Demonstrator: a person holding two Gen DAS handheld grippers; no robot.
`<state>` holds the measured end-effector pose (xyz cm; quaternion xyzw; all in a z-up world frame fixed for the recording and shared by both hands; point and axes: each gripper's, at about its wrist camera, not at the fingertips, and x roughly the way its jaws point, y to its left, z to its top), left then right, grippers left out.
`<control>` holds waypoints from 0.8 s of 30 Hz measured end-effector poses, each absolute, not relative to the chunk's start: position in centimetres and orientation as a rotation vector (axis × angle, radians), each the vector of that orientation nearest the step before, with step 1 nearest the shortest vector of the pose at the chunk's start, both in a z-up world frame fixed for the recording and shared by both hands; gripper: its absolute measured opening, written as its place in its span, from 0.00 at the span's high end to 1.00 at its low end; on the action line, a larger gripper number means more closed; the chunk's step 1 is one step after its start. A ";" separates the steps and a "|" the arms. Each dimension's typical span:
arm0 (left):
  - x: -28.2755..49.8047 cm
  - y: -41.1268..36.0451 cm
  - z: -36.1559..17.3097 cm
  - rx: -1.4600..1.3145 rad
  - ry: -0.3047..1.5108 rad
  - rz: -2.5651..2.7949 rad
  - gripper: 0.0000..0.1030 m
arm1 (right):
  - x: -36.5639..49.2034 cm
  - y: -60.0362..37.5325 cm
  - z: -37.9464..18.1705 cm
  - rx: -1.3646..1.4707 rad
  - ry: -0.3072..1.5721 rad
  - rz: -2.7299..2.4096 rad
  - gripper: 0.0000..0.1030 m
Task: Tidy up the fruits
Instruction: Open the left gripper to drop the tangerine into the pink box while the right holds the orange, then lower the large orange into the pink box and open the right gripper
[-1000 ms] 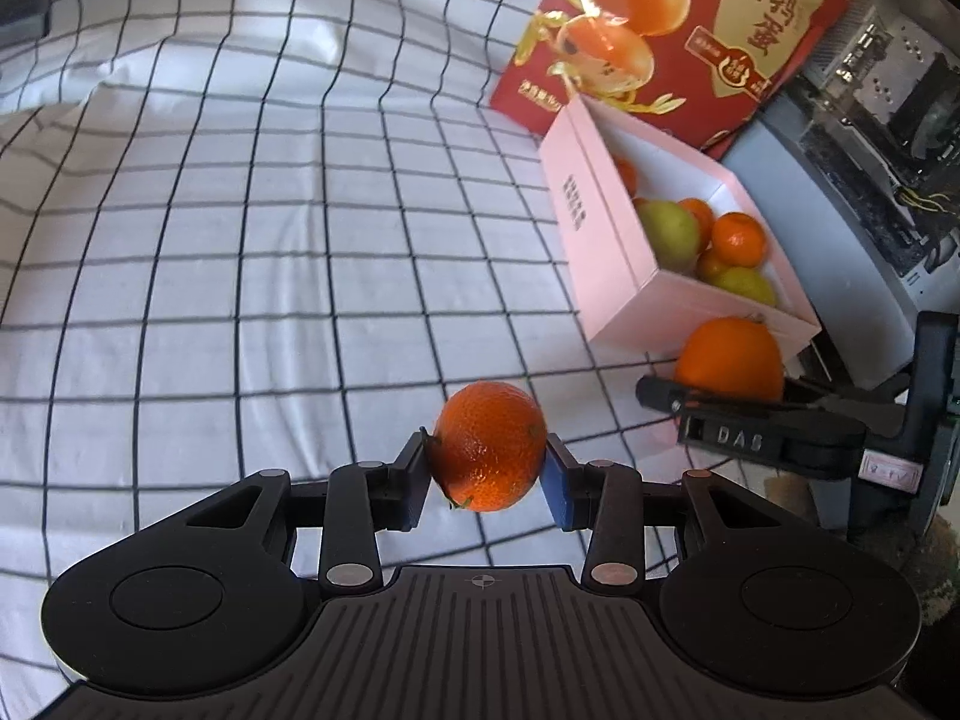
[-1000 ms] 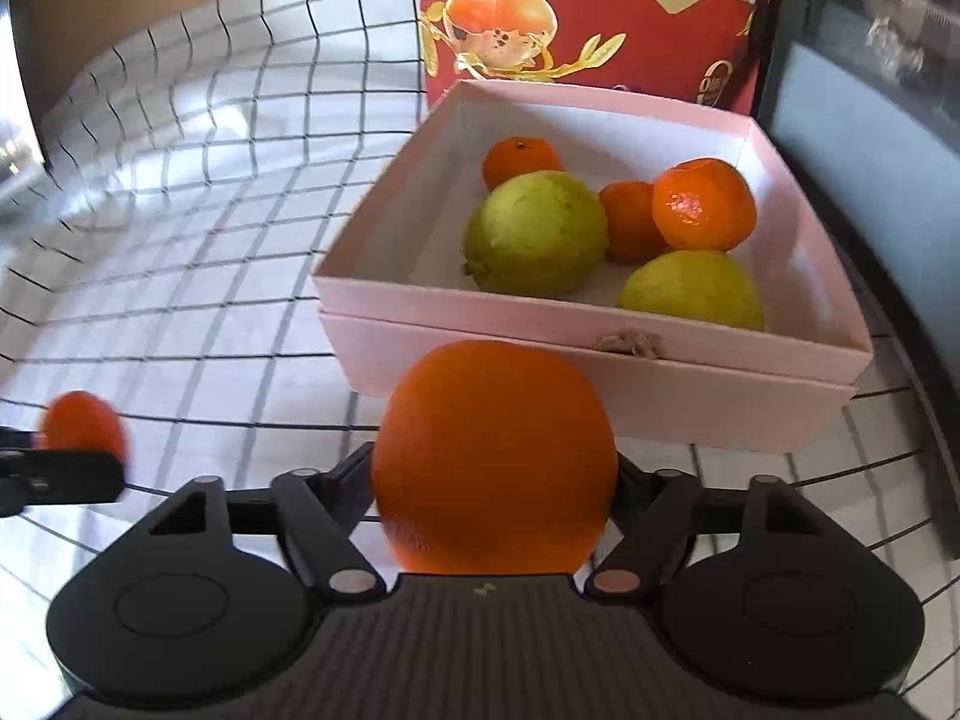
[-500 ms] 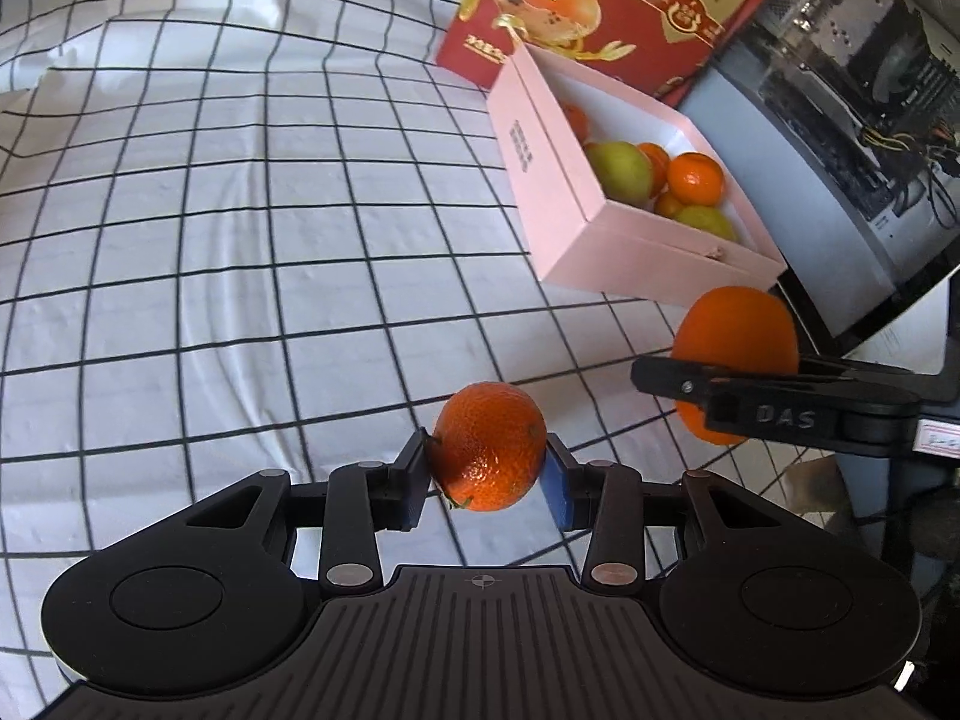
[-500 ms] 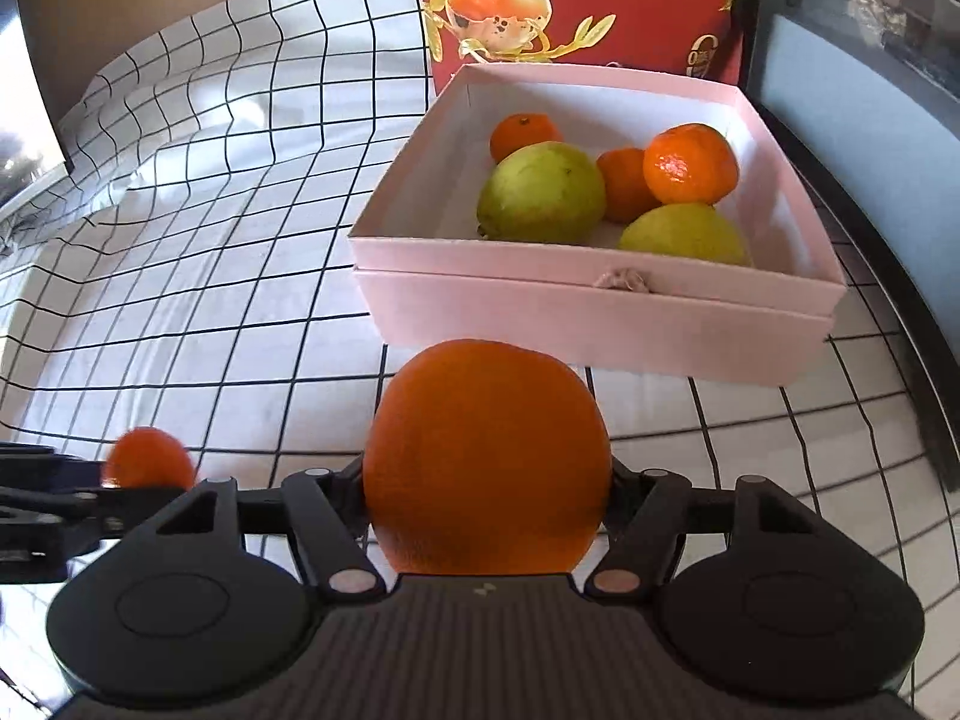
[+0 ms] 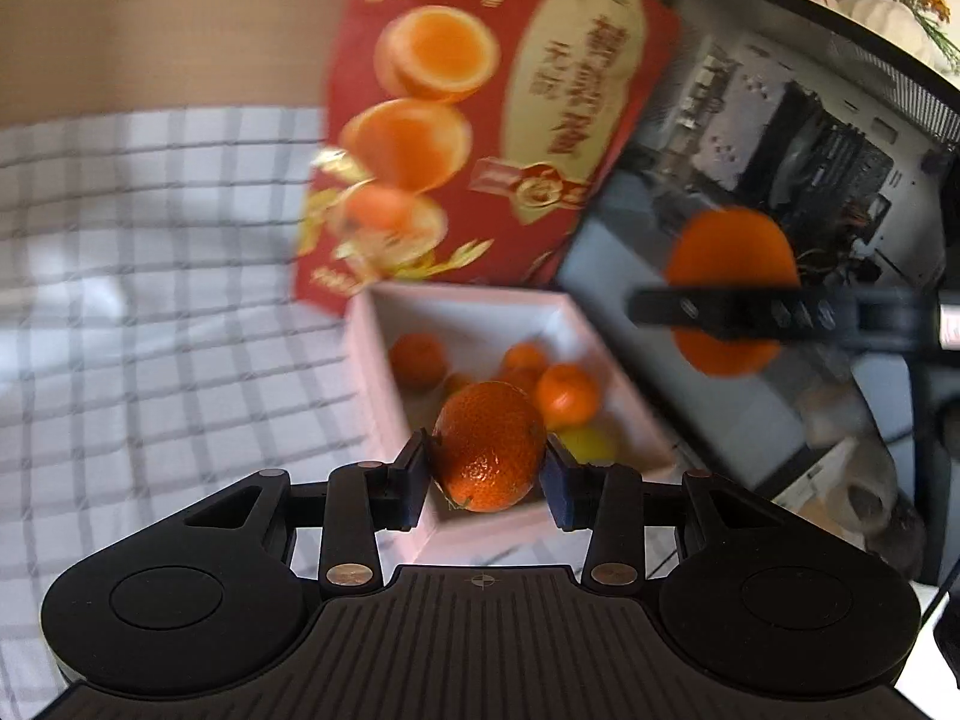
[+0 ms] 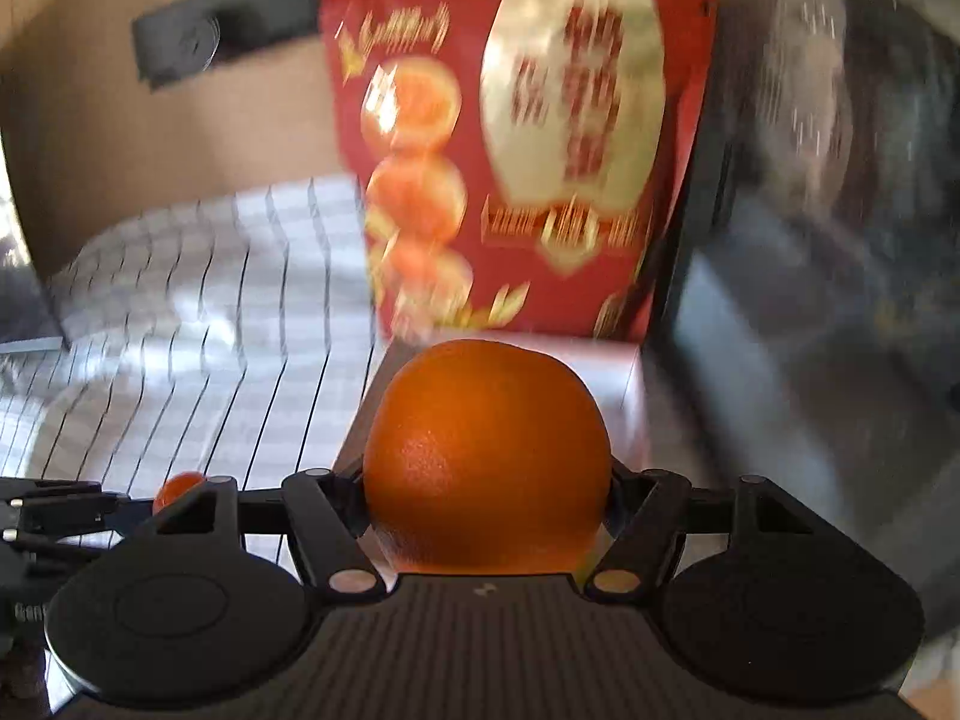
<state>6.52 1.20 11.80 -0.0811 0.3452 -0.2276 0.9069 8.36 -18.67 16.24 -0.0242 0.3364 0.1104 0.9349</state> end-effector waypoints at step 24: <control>6.4 2.1 8.1 -0.201 0.761 -0.341 0.56 | 26.4 -15.7 6.3 -0.102 0.987 0.269 0.33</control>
